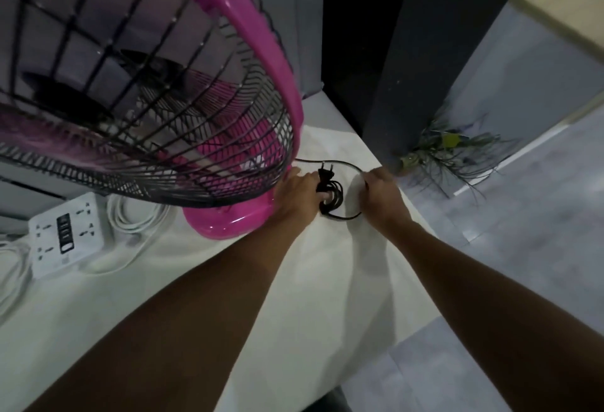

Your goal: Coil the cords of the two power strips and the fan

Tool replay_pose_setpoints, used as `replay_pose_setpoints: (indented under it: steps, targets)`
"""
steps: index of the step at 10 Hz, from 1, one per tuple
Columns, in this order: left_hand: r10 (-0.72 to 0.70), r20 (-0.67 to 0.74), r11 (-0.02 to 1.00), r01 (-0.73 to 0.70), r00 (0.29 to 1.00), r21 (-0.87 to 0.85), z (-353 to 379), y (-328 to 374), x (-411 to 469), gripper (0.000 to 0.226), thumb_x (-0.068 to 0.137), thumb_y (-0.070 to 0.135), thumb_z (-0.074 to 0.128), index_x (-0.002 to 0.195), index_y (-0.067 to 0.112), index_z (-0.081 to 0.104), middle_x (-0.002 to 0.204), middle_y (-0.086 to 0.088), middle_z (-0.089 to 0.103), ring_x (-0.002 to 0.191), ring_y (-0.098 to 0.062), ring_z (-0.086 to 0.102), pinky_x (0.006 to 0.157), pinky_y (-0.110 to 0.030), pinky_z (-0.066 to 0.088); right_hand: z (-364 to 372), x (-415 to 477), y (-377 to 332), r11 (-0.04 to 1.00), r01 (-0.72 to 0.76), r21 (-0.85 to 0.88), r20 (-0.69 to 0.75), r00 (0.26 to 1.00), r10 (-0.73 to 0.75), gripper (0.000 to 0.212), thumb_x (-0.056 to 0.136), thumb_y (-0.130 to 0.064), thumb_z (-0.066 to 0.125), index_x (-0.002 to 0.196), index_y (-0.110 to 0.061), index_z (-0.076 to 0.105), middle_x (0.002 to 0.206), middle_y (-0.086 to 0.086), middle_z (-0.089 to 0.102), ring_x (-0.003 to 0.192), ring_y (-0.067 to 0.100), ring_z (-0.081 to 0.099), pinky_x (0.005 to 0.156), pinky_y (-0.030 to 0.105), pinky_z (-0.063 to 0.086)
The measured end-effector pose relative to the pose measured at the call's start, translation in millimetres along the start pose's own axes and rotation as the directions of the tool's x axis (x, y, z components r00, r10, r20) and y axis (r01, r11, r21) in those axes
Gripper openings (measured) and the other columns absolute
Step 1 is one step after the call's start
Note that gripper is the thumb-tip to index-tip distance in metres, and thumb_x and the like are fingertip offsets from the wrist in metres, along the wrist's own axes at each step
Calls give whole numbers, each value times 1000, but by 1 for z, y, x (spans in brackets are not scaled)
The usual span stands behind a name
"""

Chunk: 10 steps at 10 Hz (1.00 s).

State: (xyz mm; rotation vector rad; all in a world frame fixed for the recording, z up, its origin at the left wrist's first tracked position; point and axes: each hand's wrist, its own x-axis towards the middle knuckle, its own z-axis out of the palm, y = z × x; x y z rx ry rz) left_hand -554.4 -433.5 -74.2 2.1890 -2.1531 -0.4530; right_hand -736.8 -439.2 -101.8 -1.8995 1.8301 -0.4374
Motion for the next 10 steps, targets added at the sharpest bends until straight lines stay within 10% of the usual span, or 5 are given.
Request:
replay_pose_setpoints:
  steps: [2, 5, 10]
  targets:
    - [91, -279, 993, -68, 956, 92, -1, -1, -52, 25, 88, 34, 59, 110, 22, 59, 115, 0, 58, 107, -21, 49, 94, -41, 40, 15, -37, -6, 985, 152, -83, -47, 987, -156, 44, 94, -5, 49, 138, 4, 50, 139, 27, 53, 125, 41, 51, 108, 45, 44]
    - [383, 85, 878, -391, 920, 276, 41, -2, -68, 59, 107, 34, 17, 156, 5, 3, 164, -17, 7, 151, -30, 8, 123, -42, 6, 20, -30, 6, 966, 206, -157, 82, 977, -196, 50, 106, -11, 36, 153, 3, 28, 162, 20, 28, 153, 32, 21, 127, 46, 14]
    - [361, 52, 898, -362, 931, 250, 15, -31, -106, 59, 102, 21, 33, 154, 0, 14, 162, -19, 16, 151, -30, 12, 124, -39, 2, 23, -83, -30, 941, 310, -133, 30, 951, -309, 54, 102, -4, 36, 155, -7, 31, 163, 13, 33, 154, 23, 22, 128, 40, 12]
